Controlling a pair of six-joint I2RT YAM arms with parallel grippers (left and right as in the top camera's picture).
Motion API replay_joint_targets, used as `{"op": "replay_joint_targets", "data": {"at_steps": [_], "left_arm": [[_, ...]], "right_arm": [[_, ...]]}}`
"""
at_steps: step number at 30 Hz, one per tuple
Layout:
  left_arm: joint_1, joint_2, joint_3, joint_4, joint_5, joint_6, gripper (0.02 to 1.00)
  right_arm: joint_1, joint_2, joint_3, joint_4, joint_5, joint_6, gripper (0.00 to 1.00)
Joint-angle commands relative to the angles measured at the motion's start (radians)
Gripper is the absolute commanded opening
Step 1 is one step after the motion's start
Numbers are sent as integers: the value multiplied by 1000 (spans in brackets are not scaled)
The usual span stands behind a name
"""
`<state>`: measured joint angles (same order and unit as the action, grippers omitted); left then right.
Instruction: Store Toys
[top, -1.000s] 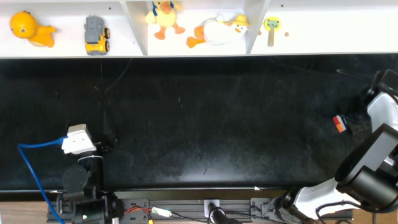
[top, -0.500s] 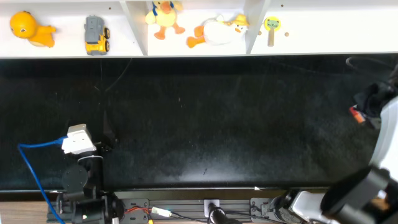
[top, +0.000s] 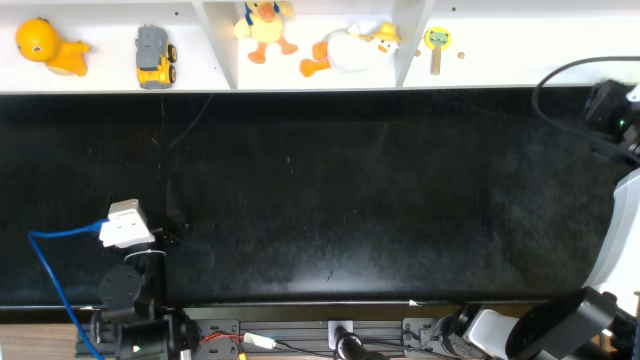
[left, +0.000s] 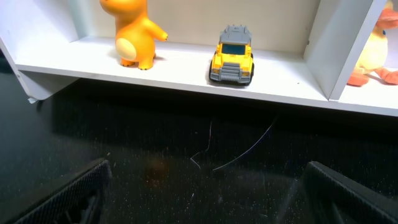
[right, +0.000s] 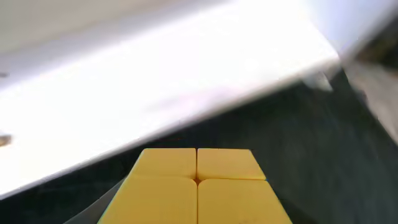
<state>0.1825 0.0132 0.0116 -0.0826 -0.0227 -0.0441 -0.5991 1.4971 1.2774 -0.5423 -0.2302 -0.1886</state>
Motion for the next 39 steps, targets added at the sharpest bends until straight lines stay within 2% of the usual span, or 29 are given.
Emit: {"op": "replay_joint_targets", "data": {"at_steps": [1,7,17,20,32,39], "left_arm": [[-6,-10,-3,-1,-8,22,998],[-6,-10,-3,-1,-8,22,998],[-6,-10,-3,-1,-8,22,998],[-6,-10,-3,-1,-8,22,998],[-6,-10,-3,-1,-8,22,998],[-6,-10,-3,-1,-8,22,998]], "right_arm": [[0,7,18,18,-95,-97,51],[3,13,-5,74,-247,-210,53],[0,67,-239,596,-233,-163,51],[3,127,-241,695,-258,-162,49],[14,413,-240,1208,-272,86,45],[46,511,-238,1393,-271,116,51]]}}
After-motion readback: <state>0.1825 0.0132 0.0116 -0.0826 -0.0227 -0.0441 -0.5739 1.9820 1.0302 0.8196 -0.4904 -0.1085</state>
